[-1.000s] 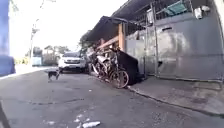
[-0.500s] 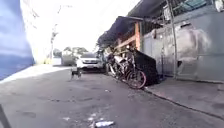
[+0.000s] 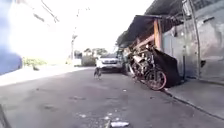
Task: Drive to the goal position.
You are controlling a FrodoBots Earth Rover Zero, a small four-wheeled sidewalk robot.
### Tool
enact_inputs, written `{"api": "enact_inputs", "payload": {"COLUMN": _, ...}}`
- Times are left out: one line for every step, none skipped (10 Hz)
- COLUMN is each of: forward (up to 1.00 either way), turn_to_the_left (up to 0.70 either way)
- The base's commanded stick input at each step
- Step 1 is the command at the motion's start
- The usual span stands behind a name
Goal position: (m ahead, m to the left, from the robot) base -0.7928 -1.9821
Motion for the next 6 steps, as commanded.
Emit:
{"api": "enact_inputs", "payload": {"forward": 0.00, "turn_to_the_left": 1.00}}
{"api": "enact_inputs", "payload": {"forward": 0.00, "turn_to_the_left": 0.90}}
{"api": "enact_inputs", "payload": {"forward": 0.00, "turn_to_the_left": 0.78}}
{"api": "enact_inputs", "payload": {"forward": 0.00, "turn_to_the_left": 0.78}}
{"api": "enact_inputs", "payload": {"forward": 0.00, "turn_to_the_left": 1.00}}
{"api": "enact_inputs", "payload": {"forward": 0.00, "turn_to_the_left": 1.00}}
